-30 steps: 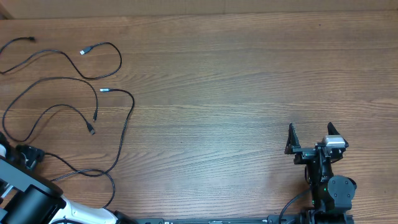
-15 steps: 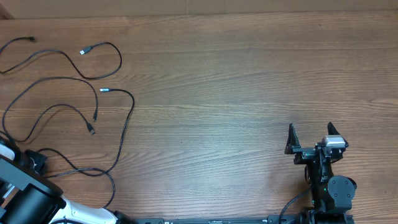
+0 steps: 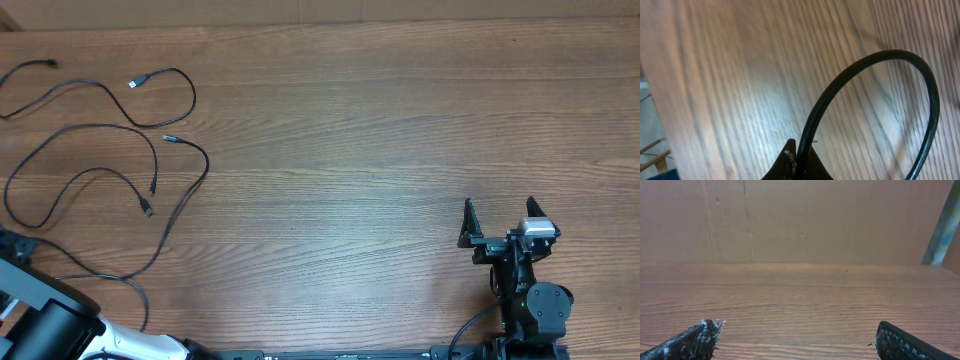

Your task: Untangle cables

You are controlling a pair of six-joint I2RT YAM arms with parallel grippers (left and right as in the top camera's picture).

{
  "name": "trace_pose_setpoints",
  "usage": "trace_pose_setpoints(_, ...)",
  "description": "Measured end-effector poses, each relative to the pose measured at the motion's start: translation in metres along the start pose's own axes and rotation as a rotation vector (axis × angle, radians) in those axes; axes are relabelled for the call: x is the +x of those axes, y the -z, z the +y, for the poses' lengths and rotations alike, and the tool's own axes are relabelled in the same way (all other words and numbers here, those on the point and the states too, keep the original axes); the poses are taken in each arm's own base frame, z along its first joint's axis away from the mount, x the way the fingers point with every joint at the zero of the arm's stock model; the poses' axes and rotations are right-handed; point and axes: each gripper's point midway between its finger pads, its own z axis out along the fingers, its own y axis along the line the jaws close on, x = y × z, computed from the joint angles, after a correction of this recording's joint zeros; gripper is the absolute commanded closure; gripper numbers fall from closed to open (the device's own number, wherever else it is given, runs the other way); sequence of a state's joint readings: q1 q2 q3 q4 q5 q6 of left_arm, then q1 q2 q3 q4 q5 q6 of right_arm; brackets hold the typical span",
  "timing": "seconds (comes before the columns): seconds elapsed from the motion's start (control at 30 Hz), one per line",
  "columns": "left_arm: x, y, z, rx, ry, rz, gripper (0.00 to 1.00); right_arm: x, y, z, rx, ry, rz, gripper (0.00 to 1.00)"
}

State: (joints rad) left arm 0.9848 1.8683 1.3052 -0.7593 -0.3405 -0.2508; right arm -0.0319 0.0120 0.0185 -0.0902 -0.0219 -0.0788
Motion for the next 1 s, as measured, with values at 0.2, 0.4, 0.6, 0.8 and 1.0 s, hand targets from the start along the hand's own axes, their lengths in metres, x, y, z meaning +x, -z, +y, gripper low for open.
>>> trace_pose_setpoints(0.2, -0.039, 0.016, 0.021, -0.017, 0.061, -0.084, 0.95, 0.000, 0.000, 0.000, 0.000, 0.000, 0.000, 0.00)
trace_pose_setpoints(0.4, -0.084, 0.044, 0.031, 0.017, 0.114, -0.194, 0.12, 0.000, 0.000, 0.000, 0.000, 0.000, 0.000, 0.00)
trace_pose_setpoints(0.6, -0.081, 0.044, 0.023, 0.060, 0.106, -0.179, 0.01, 0.000, 0.000, 0.000, 0.000, 0.000, 0.000, 0.00)
trace_pose_setpoints(0.8, -0.074, 0.047, -0.005, 0.221, 0.057, -0.141, 0.03, 0.000, 0.000, 0.000, 0.000, 0.000, 0.000, 0.00)
trace_pose_setpoints(1.0, -0.063, 0.079, -0.077, 0.649, -0.100, -0.119, 0.12, 0.000, 0.000, 0.000, 0.000, 0.000, 0.000, 0.00)
